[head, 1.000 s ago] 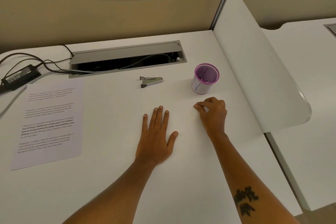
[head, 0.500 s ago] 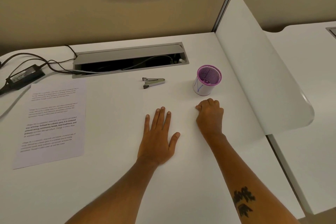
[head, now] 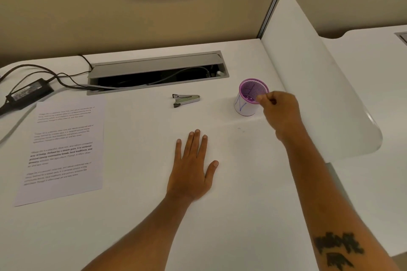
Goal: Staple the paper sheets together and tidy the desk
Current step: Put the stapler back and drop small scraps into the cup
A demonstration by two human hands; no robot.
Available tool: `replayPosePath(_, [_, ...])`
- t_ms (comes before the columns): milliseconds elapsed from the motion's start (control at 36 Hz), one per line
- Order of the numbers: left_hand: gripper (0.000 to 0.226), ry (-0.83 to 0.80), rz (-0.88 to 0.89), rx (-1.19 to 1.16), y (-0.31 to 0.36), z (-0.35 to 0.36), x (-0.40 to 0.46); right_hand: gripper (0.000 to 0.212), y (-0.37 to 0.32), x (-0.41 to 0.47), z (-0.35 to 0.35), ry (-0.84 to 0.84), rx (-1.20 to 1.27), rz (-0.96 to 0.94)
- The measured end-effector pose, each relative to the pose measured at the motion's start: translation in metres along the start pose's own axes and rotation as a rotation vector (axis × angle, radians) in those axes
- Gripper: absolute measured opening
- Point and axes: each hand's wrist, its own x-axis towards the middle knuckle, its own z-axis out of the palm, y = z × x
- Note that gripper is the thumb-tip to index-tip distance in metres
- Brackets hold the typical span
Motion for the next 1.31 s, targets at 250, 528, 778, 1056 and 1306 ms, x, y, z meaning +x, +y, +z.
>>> replayPosePath(250, [0.077,0.0,-0.001,0.004,-0.001,0.0,0.0,0.017,-0.021,0.038,-0.007,0.081,-0.176,-0.083])
replayPosePath(528, [0.077,0.014,0.004,-0.016,-0.001,-0.001,0.0,0.005,-0.015,0.045,-0.004,0.073,-0.242,-0.17])
replayPosePath(778, [0.078,0.009,-0.001,-0.013,-0.001,0.001,0.002,0.009,0.01,0.017,-0.008,0.243,-0.086,-0.227])
replayPosePath(1056, [0.078,0.013,-0.003,-0.003,-0.001,0.002,0.001,0.049,0.11,-0.059,0.029,0.046,-0.455,-0.142])
replayPosePath(1306, [0.078,0.011,-0.005,0.0,-0.001,0.003,0.002,0.073,0.112,-0.067,0.05,-0.155,-0.818,-0.196])
